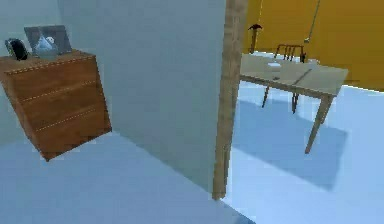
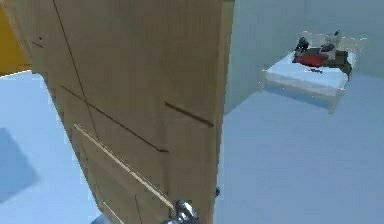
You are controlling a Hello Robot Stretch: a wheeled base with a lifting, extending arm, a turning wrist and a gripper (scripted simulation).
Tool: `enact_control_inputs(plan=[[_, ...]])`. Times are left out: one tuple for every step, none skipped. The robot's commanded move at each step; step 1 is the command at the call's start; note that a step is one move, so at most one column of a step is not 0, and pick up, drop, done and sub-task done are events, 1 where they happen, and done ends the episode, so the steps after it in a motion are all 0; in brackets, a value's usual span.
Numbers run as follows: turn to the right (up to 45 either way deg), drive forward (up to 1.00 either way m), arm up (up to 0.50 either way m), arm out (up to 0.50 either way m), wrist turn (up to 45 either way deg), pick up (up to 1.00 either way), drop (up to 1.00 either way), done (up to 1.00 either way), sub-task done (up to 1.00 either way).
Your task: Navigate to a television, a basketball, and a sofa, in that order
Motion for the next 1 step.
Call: enact_control_inputs(plan=[[36.0,0.0,0.0,0.0,0.0,0.0,0.0,0.0,0.0]])
